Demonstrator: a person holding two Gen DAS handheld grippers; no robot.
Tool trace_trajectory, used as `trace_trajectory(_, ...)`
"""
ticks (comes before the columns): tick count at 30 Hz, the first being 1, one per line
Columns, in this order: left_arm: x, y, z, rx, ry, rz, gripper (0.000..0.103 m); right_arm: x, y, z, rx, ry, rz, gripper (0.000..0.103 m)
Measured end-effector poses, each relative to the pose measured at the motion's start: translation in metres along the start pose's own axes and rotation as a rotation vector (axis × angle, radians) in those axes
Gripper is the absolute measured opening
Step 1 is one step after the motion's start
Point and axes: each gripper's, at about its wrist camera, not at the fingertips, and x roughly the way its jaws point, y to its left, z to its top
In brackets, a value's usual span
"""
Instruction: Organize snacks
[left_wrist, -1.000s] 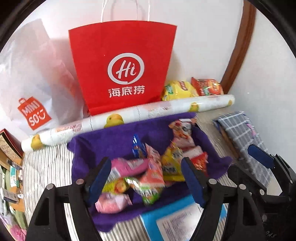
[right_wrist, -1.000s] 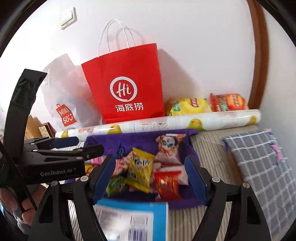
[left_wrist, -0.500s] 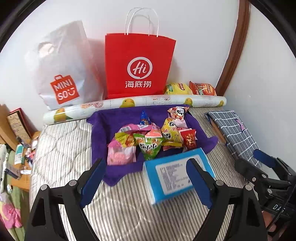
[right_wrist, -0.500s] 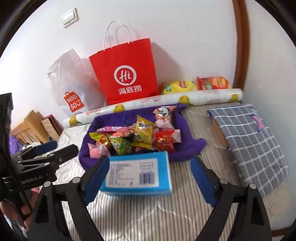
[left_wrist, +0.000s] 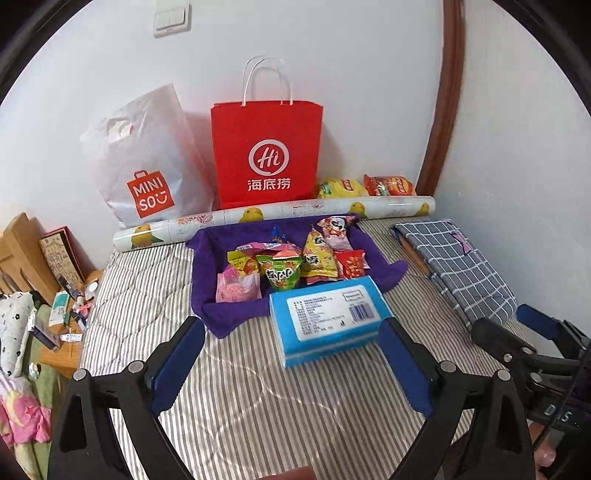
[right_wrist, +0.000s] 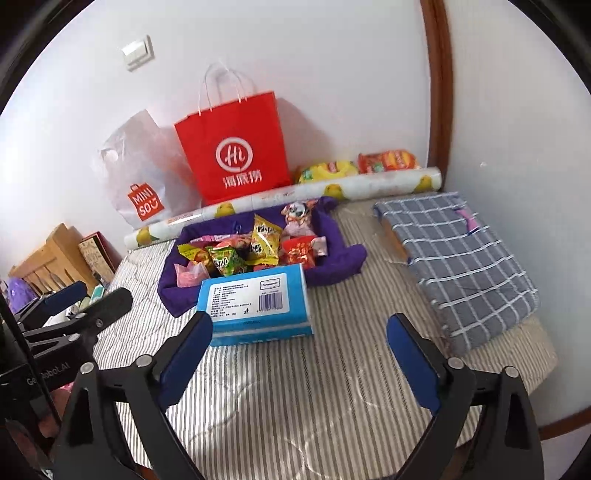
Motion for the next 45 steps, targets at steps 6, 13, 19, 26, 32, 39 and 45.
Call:
trace_trajectory(6,-0.03,-0.017,-0.012,-0.003,-0.04,0.027,0.096,-0.039,-0.01,-0.011,0.039,-0.068,-0.007,0.102)
trace_trajectory(13,-0.053,-0.036,-0.027,-0.003,-0.06,0.01,0.096,-0.078,-0.017,-0.022,0.026,-0.11,-0.048,0.103)
trace_trajectory(19,-0.064,-0.041,-0.041,-0.009,-0.066,0.008,0.096,-0.093,-0.017,-0.035,-0.002,-0.125,-0.042,0.103)
trace_trajectory(26,-0.071,-0.042,-0.043,-0.017,-0.077,0.027,0.096,-0.093,-0.021,-0.044,0.009,-0.109,-0.042,0.103)
trace_trajectory(32,-0.071,-0.044,-0.045,-0.016,-0.074,0.025,0.096,-0.097,-0.025,-0.047,0.027,-0.113,-0.041,0.103)
trace_trajectory(39,-0.069,-0.044,-0.047,-0.022,-0.065,0.007,0.096,-0.098,-0.024,-0.049,0.022,-0.112,-0.051,0.103)
trace_trajectory(45,-0.066,-0.043,-0.048,-0.023,-0.057,-0.002,0.097,-0.098,-0.022,-0.051,0.025,-0.109,-0.051,0.103)
